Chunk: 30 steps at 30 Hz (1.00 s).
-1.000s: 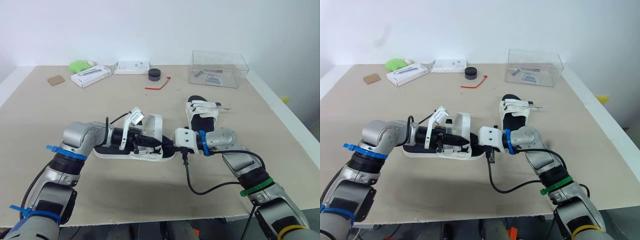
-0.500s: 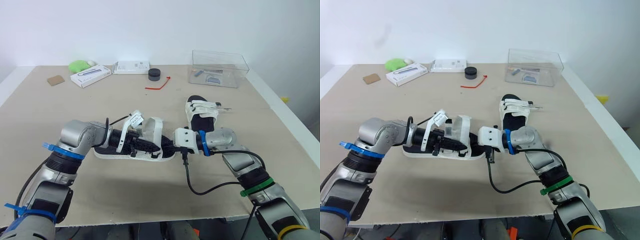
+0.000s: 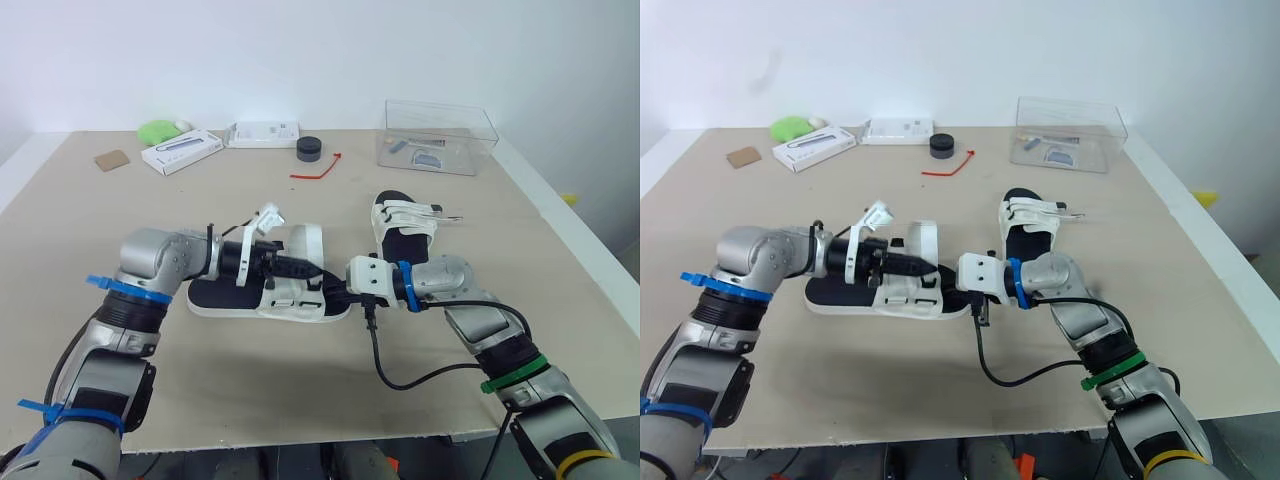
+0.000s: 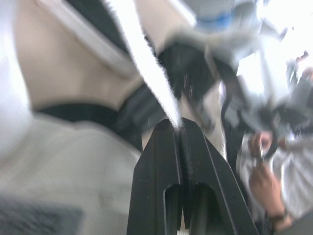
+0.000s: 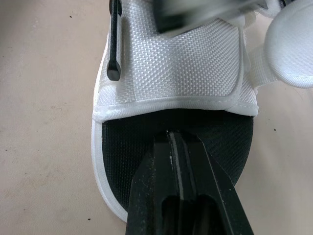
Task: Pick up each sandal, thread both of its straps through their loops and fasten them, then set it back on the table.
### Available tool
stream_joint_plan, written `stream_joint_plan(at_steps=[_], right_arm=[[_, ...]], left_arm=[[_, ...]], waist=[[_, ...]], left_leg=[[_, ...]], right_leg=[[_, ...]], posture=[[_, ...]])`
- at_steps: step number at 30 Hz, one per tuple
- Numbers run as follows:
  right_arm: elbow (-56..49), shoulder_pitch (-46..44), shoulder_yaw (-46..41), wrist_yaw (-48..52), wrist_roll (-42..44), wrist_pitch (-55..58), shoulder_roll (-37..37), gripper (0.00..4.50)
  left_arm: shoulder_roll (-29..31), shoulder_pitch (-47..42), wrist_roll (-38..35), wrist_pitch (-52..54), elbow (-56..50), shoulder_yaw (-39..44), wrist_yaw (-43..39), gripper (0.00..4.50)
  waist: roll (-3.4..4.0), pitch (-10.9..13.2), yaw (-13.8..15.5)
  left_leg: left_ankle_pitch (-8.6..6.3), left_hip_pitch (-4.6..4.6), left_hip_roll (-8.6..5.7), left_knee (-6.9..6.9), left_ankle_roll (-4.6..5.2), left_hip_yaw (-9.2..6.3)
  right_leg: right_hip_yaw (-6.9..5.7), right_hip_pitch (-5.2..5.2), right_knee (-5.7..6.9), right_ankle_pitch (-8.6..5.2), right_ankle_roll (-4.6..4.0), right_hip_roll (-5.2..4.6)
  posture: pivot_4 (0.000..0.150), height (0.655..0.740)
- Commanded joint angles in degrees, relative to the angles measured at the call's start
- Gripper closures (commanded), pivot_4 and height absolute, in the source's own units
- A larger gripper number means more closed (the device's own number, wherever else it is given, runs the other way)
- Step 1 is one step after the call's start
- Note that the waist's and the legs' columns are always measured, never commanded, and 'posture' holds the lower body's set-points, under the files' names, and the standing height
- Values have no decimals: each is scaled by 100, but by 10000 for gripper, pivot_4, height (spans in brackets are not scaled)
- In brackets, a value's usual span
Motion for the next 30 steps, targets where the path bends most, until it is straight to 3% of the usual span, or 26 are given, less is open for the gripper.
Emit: stream_joint_plan(at_steps=[1,21,30], right_arm=[[327,196,224,48,-356,222,-157,45000],[317,184,249,90,-366,253,-182,45000],[364,139,270,64,-366,238,-141,45000]], left_arm=[[46,-15,152,-111,67,-71,-19,44828],[91,321,-135,594,-577,-246,-118,44828],[337,441,301,183,-440,-538,-109,44828]], waist=[[0,0,0],[-1,1,3],[0,1,0]], left_leg=[[-2,0,0,-1,-1,-1],[-4,-4,-2,0,0,-2],[-5,-4,1,-2,0,-3]], right_leg=[[0,0,0,-2,1,-1],[-3,-1,-3,-4,4,-8],[-3,-3,-3,-6,0,-12]], posture=[[1500,7400],[1500,7400],[1500,7400]])
